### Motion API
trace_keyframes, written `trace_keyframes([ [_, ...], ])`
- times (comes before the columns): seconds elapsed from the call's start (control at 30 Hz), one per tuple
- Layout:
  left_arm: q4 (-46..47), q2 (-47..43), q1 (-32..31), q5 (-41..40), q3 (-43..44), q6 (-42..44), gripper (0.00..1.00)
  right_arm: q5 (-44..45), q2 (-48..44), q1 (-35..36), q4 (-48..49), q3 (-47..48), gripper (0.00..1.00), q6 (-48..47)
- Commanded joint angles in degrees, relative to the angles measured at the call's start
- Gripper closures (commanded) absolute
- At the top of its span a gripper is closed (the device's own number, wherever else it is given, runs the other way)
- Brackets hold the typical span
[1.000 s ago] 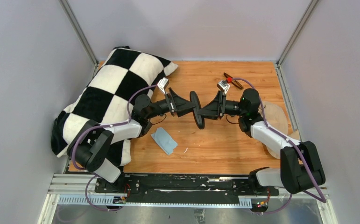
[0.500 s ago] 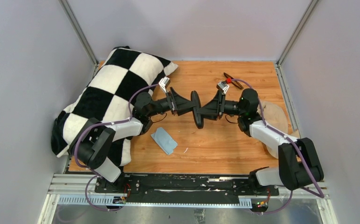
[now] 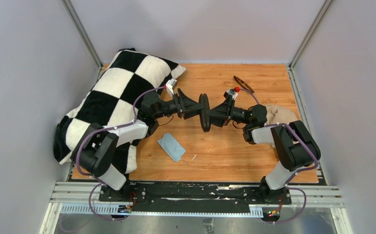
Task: Organize the sunglasses
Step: Open the sunglasses case at the center of the board.
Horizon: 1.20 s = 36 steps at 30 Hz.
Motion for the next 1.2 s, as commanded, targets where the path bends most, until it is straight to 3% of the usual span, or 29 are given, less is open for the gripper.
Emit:
trace_keyframes([
  [0.0,1.4,-3.8,-1.4,5.3,4.8,7.2,1.0,3.0,2.3,1.4,5.3,0.2,0.71,7.9],
  [0.37,-3.2,-11.6,-1.4,4.8,4.5,9.0,1.0,3.3,7.1,1.5,5.4,1.5,0.59,5.3],
  [0.53,-0.1,-14.2,-1.4,3.4,3.3,6.5,1.0,3.8,8.0,1.1,5.4,1.0,0.48,4.2],
  [1.17,1.1,-18.9,-1.4,3.4,-0.3,10.1,1.0,6.3,10.2,1.1,5.4,-2.5,0.46,9.5],
])
